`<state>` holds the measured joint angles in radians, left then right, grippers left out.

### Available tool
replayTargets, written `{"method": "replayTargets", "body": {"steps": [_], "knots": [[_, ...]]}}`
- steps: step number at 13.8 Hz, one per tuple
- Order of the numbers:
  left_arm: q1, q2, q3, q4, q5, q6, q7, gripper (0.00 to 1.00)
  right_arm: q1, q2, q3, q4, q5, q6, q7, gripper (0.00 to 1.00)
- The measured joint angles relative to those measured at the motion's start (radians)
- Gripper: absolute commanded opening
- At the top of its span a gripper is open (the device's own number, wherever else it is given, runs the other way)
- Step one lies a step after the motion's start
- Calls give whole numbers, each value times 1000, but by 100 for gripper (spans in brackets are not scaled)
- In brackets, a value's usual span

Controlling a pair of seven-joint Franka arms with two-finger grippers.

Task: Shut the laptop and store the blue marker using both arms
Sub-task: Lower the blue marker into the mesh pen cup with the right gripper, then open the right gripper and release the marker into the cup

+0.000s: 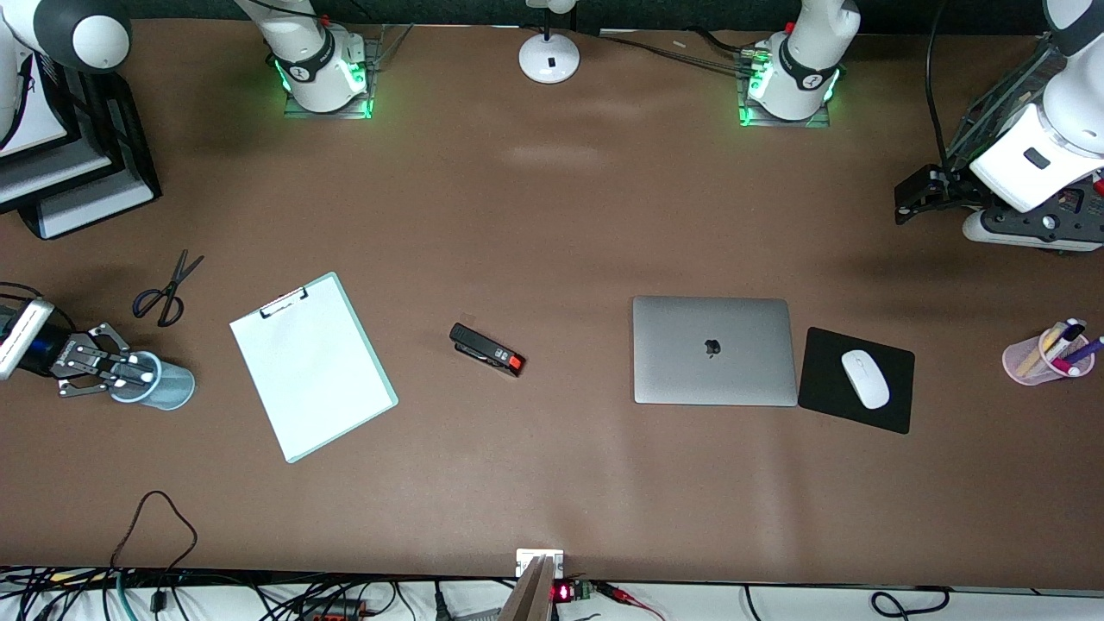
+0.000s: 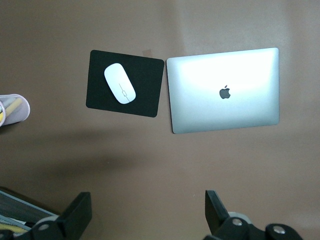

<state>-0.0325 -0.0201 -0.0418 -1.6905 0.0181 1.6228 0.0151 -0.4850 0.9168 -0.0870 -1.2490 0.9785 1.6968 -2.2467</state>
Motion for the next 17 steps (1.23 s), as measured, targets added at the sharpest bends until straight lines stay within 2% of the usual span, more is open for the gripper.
{"method": "replayTargets", "body": {"steps": [4, 8, 11, 14, 17], "knots": [[0, 0, 0, 0, 0, 0, 0, 100, 1, -36, 0, 31, -23, -73, 127, 100], [0, 0, 0, 1, 0, 0, 0, 100, 4, -116, 0, 53, -112, -137, 271, 100], [0, 0, 0, 1, 0, -1, 0, 100, 21, -168, 3, 120, -185, -211, 398, 100], [0, 0, 0, 1, 0, -2, 0, 100, 65, -220, 6, 178, -261, -257, 517, 100], [0, 0, 0, 1, 0, -3, 0, 100, 137, -273, 7, 190, -340, -260, 636, 100]]}}
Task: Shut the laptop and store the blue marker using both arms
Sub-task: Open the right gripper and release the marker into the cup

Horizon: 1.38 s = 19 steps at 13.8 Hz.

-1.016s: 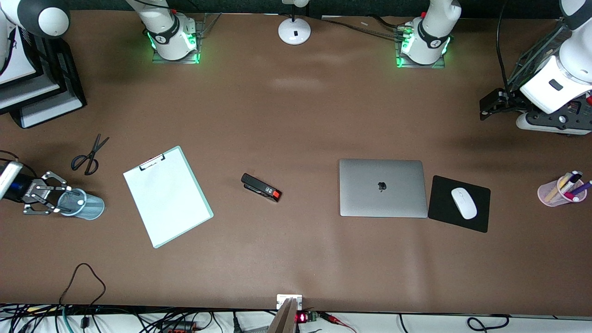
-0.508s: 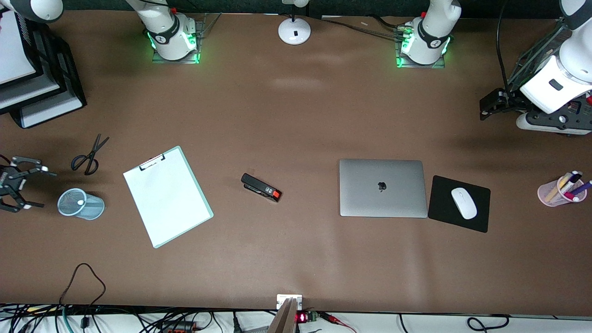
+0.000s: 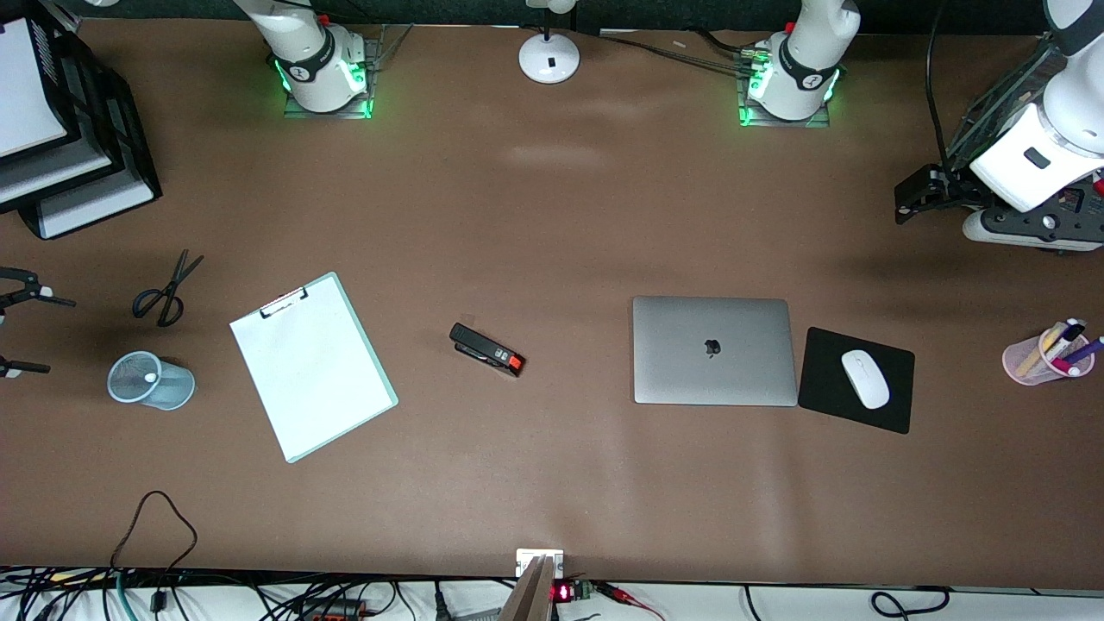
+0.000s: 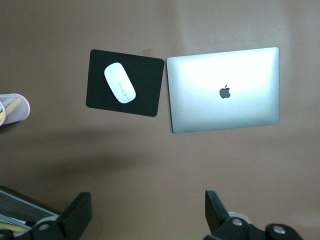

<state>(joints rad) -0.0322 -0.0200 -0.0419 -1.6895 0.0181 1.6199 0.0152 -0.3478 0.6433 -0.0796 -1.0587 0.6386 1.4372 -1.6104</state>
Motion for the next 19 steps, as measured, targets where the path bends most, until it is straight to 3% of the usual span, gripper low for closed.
{"method": "replayTargets", "body": {"steps": [6, 10, 13, 19], "knots": [[0, 0, 0, 0, 0, -1, 0, 100, 207, -65, 0, 2, -229, 23, 311, 100], [0, 0, 0, 0, 0, -1, 0, 100, 262, -77, 1, 8, -388, 47, 496, 100], [0, 0, 0, 0, 0, -1, 0, 100, 307, -100, 2, 6, -509, 44, 751, 100], [0, 0, 0, 0, 0, -2, 0, 100, 360, -137, 2, -81, -544, 36, 1308, 100]]}}
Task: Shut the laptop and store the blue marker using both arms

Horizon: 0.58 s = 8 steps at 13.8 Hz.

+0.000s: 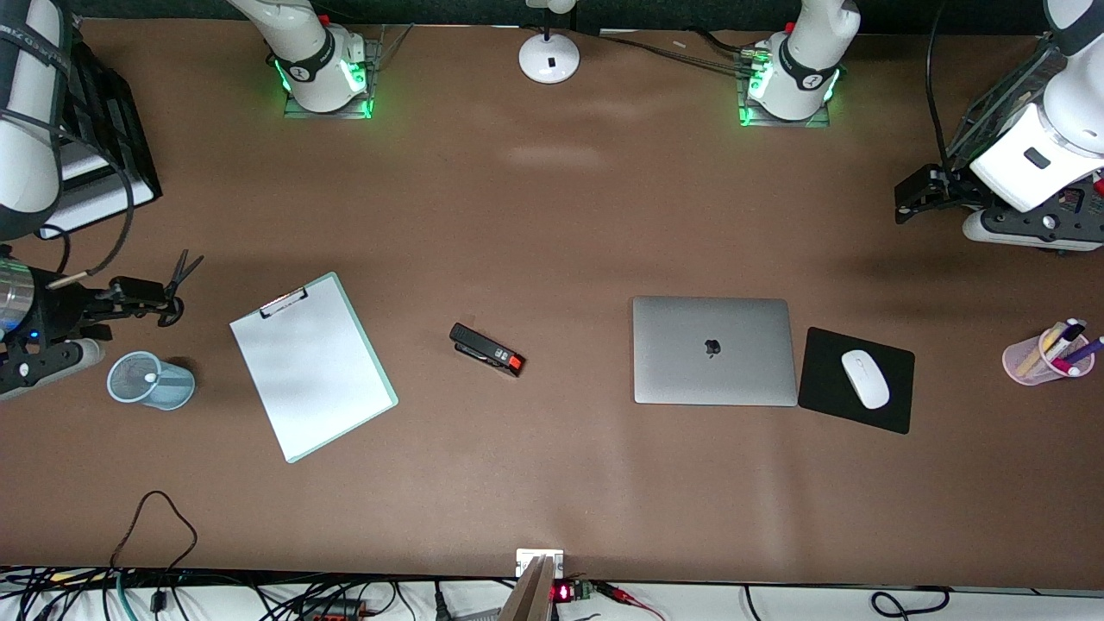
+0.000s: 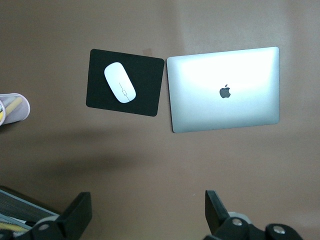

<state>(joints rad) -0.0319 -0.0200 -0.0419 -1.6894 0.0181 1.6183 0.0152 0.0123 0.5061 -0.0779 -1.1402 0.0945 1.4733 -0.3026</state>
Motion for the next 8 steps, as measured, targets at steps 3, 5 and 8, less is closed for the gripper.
{"method": "replayTargets", "body": {"steps": [3, 5, 8], "knots": [[0, 0, 0, 0, 0, 0, 0, 100, 12, -45, 0, -57, -7, -38, 196, 100], [0, 0, 0, 0, 0, -1, 0, 100, 16, -79, 0, -79, -34, -69, 245, 100], [0, 0, 0, 0, 0, -1, 0, 100, 11, -123, -5, -108, -68, -65, 251, 100]]}}
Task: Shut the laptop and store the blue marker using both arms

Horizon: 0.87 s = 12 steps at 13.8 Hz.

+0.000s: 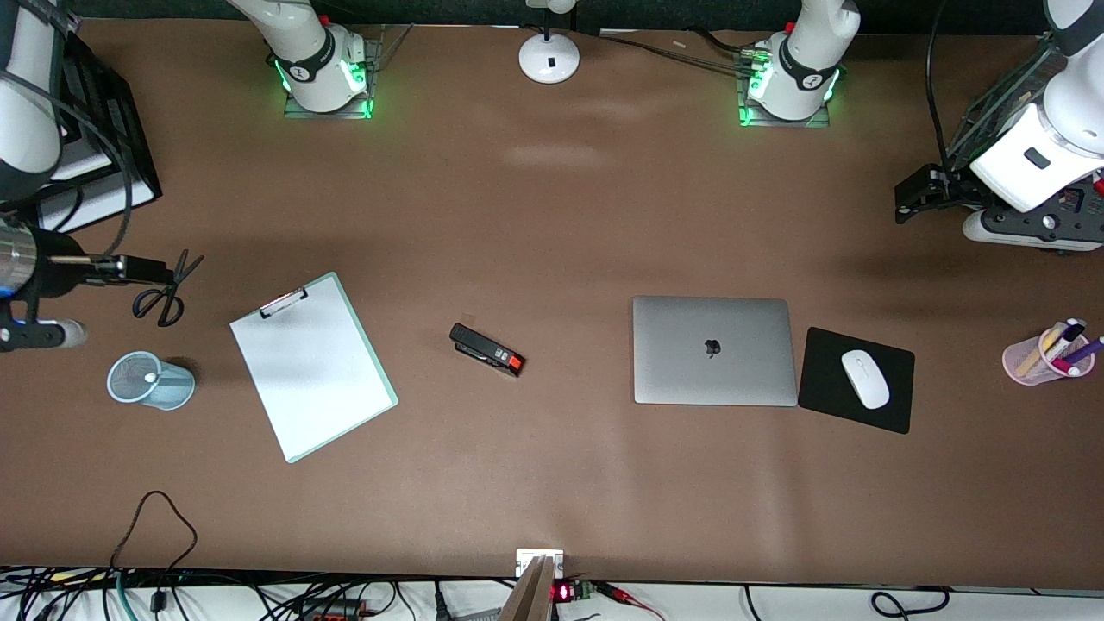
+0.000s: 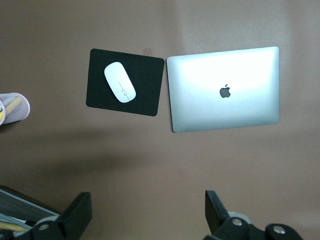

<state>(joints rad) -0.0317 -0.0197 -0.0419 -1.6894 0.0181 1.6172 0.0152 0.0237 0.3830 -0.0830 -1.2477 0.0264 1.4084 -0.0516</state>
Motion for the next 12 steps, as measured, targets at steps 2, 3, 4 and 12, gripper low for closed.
{"method": "replayTargets", "body": {"steps": [2, 3, 4, 12], "knots": [[0, 0, 0, 0, 0, -1, 0, 100, -6, -36, -1, -50, -4, 50, 10, 100], [0, 0, 0, 0, 0, -3, 0, 100, -7, -58, -2, -89, -7, 92, 15, 100], [0, 0, 0, 0, 0, -7, 0, 100, -7, -83, -2, -135, -10, 133, 20, 100], [1, 0, 1, 0, 0, -15, 0, 100, 0, -219, -2, -332, -15, 229, 23, 100]]}}
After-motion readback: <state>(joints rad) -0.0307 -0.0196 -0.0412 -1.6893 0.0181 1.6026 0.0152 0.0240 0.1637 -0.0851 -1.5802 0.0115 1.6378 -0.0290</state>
